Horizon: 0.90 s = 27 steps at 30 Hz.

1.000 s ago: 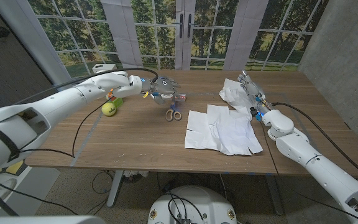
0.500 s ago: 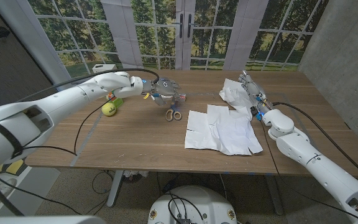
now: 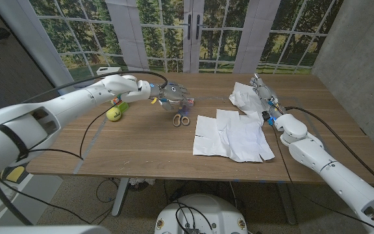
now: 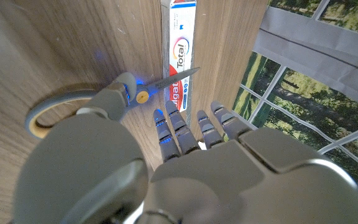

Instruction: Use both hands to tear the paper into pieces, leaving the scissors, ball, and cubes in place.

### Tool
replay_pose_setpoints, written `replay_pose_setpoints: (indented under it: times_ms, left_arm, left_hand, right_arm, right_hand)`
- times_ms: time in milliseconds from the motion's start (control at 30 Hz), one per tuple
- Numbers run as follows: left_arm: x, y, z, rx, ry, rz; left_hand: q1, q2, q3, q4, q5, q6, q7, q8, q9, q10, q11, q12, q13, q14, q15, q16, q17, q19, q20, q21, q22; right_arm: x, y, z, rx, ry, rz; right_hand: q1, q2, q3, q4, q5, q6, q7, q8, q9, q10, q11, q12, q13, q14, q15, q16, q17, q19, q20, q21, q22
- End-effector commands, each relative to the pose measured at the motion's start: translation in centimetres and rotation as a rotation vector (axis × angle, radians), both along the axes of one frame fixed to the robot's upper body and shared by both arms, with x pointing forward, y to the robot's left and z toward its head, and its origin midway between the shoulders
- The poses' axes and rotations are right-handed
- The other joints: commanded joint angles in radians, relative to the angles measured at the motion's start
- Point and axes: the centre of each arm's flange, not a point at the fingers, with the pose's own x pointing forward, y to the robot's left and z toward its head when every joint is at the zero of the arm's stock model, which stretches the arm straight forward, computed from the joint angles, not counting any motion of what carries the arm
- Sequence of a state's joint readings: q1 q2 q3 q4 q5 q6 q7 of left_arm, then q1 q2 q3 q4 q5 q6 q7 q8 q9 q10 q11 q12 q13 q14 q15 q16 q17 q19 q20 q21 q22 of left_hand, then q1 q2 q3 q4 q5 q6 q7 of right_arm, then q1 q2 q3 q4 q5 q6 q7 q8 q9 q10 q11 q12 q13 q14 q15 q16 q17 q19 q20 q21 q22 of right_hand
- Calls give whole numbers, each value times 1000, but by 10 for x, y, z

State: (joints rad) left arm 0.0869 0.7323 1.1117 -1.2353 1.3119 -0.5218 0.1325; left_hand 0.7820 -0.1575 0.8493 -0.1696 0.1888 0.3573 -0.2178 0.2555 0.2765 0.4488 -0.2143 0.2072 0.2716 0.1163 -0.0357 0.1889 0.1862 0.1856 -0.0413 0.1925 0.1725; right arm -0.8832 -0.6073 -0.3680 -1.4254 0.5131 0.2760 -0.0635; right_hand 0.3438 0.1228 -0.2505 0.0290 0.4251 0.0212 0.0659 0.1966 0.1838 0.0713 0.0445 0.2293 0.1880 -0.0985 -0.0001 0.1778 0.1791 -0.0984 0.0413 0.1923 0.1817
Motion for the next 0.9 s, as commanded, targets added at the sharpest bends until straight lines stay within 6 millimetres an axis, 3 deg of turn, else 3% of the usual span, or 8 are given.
replay_pose_setpoints:
  times_ms: [33,900]
  left_arm:
    - [7,-1,-7,25,-4,-3]
    - [17,-5,-12,45,17,19]
  left_hand:
    - [11,1,9,-3,4,11,-2,6,4,0,-1,5,1,7,-170,4,1,5,-88,4,3]
    - [9,2,19,0,2,49,-2,23,4,41,-1,22,2,25,-173,9,0,10,-90,5,4]
  right_arm:
    - [2,-2,-1,2,8,-8]
    - [-1,-2,-1,-7,12,-23]
  right_hand:
    - [6,6,1,1,-2,2,5,-1,2,7,-1,0,3,-7,2,6,2,-13,0,5,1]
    - [6,6,2,1,-4,2,5,-1,2,5,2,-1,3,-9,-3,5,1,-14,1,5,1]
